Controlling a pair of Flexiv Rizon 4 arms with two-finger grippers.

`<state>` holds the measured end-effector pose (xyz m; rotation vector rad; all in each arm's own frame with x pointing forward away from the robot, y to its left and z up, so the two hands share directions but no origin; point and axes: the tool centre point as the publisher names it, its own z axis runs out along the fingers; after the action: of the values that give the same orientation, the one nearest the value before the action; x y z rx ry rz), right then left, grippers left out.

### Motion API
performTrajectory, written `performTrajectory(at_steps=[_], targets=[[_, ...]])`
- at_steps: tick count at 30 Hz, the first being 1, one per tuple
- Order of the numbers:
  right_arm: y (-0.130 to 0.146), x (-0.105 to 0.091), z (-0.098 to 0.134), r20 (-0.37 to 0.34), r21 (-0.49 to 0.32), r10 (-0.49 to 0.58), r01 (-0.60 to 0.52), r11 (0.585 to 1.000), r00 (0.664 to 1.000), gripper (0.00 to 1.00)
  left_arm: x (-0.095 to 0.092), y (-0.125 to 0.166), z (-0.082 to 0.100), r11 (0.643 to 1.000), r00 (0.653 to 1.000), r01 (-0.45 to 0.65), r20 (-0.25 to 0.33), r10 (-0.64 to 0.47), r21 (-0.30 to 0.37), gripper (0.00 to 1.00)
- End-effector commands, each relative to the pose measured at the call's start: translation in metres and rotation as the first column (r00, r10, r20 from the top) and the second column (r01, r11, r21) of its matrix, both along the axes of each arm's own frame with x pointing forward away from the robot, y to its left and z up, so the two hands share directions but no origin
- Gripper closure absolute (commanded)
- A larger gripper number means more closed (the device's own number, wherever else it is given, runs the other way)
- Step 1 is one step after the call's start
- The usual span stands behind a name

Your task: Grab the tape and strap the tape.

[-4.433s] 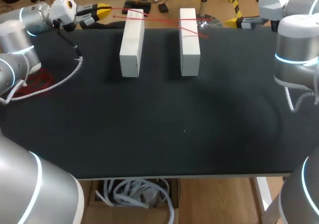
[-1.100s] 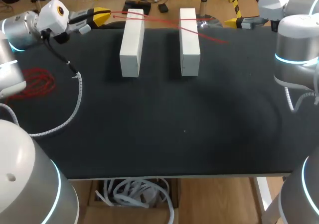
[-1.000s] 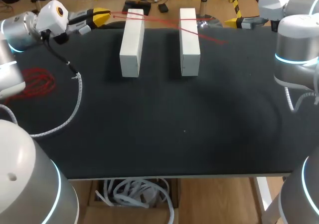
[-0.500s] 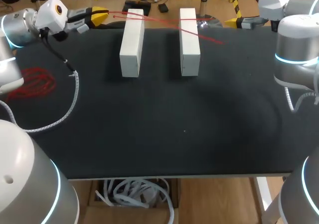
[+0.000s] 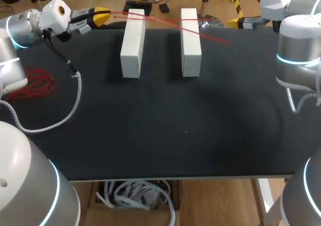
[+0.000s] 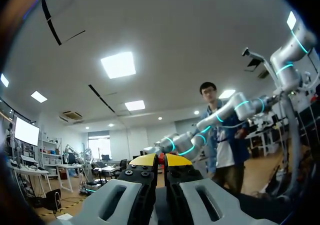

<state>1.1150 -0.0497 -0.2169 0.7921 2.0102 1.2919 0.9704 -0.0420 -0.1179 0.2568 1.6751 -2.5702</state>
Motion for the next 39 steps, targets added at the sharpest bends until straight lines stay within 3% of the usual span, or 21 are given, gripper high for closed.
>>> performTrajectory(at_steps=[1,6,11,18,22,27,32,35,39], targets=[[0.000,0.000,0.000,-0.001,0.000,0.000,0.000,1.000,1.000,0.00,0.002,0.000,-0.001,1.000,1.000,0.005,0.002,-0.005,-0.002,1.00],[0.000,0.000,0.000,-0.001,0.000,0.000,0.000,1.000,1.000,0.00,0.002,0.000,-0.001,1.000,1.000,0.005,0.002,-0.005,-0.002,1.00],[-0.002,-0.035,0.005,0.008,0.034,-0.102,0.101,0.994,0.995,0.00,0.002,0.000,-0.001,1.000,1.000,0.005,0.002,-0.005,-0.002,1.00],[-0.006,-0.086,0.019,0.048,0.149,-0.263,0.254,0.956,0.964,0.00,0.002,0.000,-0.001,1.000,1.000,0.005,0.002,-0.005,-0.002,1.00],[-0.004,-0.111,0.030,0.101,0.236,-0.365,0.335,0.912,0.925,0.00,0.002,0.000,-0.001,1.000,1.000,0.005,0.002,-0.005,-0.002,1.00],[0.013,-0.138,0.037,0.101,0.341,-0.423,0.368,0.865,0.900,0.00,0.002,0.000,-0.001,1.000,1.000,0.005,0.002,-0.005,-0.002,1.00],[0.037,-0.158,0.032,0.042,0.473,-0.451,0.380,0.795,0.891,0.00,0.002,0.000,-0.001,1.000,1.000,0.005,0.002,-0.005,-0.002,1.00],[0.054,-0.170,0.031,-0.009,0.558,-0.465,0.390,0.733,0.885,0.00,0.002,0.000,-0.001,1.000,1.000,0.005,0.002,-0.005,-0.002,1.00],[0.077,-0.186,0.030,-0.057,0.622,-0.455,0.388,0.680,0.889,0.00,0.002,0.000,-0.001,1.000,1.000,0.005,0.002,-0.005,-0.002,1.00]])
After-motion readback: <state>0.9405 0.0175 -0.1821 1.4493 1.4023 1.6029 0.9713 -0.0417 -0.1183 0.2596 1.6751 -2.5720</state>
